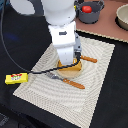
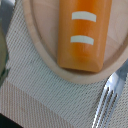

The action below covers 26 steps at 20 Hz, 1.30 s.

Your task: Interact with the objects in diverse but meaningful ways.

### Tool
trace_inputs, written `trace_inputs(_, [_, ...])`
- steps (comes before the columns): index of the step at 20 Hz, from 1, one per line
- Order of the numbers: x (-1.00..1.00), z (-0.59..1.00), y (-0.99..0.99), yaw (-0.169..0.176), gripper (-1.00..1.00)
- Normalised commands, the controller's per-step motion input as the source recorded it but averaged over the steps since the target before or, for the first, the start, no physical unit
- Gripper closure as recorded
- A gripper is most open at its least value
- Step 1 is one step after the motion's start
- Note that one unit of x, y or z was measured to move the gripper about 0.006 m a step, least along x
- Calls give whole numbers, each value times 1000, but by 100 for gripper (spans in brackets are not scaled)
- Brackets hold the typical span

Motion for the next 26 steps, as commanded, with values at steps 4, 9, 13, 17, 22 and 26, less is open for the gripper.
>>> trace_inputs(4, [516, -11, 0, -25, -100])
trace_inputs(9, [331, -120, 0, -24, -100])
trace_inputs(13, [126, -133, 0, -10, -100])
trace_inputs(17, [122, -162, 0, -3, -100])
trace_inputs(22, [107, -123, 0, 0, -100])
trace_inputs(26, [237, -131, 8, 0, -100])
